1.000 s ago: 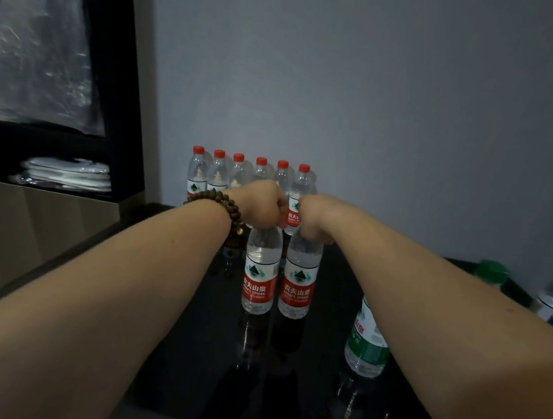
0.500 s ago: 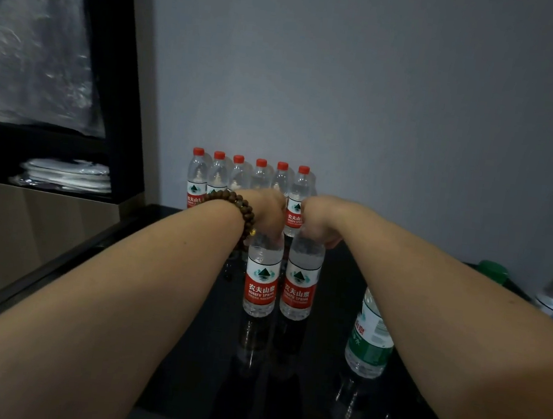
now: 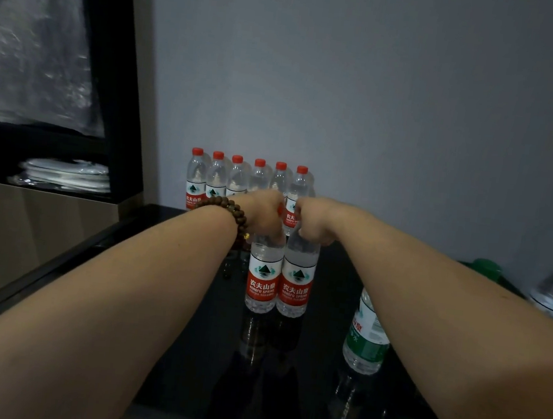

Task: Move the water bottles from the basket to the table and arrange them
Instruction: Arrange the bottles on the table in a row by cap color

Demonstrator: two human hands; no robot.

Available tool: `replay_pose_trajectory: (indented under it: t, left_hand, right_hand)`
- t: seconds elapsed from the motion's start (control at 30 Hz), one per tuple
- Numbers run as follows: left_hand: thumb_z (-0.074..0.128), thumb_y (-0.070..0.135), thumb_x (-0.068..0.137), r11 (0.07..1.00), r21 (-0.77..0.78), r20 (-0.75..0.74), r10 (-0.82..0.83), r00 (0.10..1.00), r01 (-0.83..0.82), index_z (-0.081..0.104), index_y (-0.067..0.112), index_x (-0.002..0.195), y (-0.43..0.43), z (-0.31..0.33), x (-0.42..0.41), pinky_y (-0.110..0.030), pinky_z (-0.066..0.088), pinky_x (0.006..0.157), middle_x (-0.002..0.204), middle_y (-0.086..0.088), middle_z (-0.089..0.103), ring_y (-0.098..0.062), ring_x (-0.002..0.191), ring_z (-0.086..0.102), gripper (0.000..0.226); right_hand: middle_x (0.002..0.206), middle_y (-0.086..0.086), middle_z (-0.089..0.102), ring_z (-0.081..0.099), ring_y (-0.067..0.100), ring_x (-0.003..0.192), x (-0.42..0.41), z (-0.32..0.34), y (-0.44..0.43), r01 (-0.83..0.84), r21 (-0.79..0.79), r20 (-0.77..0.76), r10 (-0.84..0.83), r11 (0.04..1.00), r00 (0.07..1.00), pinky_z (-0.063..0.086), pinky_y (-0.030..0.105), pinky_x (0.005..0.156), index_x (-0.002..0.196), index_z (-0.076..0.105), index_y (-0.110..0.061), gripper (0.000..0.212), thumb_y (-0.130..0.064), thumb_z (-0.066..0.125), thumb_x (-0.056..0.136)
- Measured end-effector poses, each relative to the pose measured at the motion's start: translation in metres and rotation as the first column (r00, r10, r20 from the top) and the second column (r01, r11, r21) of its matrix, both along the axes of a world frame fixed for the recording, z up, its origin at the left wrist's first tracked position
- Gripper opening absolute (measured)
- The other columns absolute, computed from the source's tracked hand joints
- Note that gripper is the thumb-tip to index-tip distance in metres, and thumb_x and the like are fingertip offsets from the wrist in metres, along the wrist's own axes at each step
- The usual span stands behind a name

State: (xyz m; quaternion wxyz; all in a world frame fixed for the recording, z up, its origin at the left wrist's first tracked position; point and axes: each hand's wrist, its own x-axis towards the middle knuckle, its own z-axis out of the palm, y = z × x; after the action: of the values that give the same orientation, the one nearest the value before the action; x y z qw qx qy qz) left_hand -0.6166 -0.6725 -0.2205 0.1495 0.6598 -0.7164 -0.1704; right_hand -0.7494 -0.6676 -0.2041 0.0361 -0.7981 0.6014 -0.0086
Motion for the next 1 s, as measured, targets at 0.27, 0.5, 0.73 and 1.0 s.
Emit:
replay_pose_trajectory:
  t: [0.27,0.5,0.73,1.0]
  left_hand:
    - [0.090,0.010,0.072,0.994,0.083,-0.480,0.108,0.871,-0.077,0.037,0.015,0.149,0.025,-0.069,0.030,-0.040,0.054,0.100,0.126,0.001,0.061,-0.022,0.120,0.059,0.094]
    - [0.092,0.027,0.074,0.942,0.019,-0.576,0.285,0.766,-0.336,0.052,0.015,0.138,0.048,-0.188,0.014,-0.029,0.053,0.095,0.122,0.004,0.066,-0.010,0.106,0.061,0.076]
    - [0.089,0.026,0.079,0.895,-0.093,-0.609,0.295,0.736,-0.436,0.059,0.016,0.128,0.033,-0.202,-0.001,-0.028,0.053,0.092,0.120,0.003,0.069,-0.008,0.102,0.063,0.058]
    - [0.083,0.052,0.079,0.908,-0.078,-0.470,0.330,0.818,-0.411,0.060,0.030,0.123,-0.024,-0.200,-0.004,-0.035,0.056,0.088,0.118,0.013,0.069,-0.009,0.102,0.065,0.054]
  right_hand:
    - [0.128,0.024,0.058,0.064,0.019,0.079,-0.008,-0.068,0.021,0.308,0.087,0.574,-0.300,0.947,0.762,0.051,0.030,0.058,0.156,-0.030,-0.033,0.123,-0.007,0.071,0.091]
    - [0.152,0.019,0.048,0.054,0.034,0.133,-0.020,-0.186,0.046,0.431,0.251,0.632,-0.484,0.867,0.605,0.051,0.044,0.105,0.162,0.001,-0.009,0.098,-0.028,0.070,0.096]
    - [0.139,0.003,0.058,0.060,0.023,0.123,0.001,-0.214,0.035,0.492,0.030,0.572,-0.418,0.870,0.705,0.051,0.043,0.098,0.147,0.036,-0.020,0.066,-0.044,0.068,0.094]
    - [0.137,0.003,0.060,0.058,0.023,0.123,0.009,-0.219,-0.020,0.626,-0.003,0.562,-0.517,0.780,0.646,0.045,0.043,0.102,0.146,0.040,-0.018,0.067,-0.038,0.072,0.091]
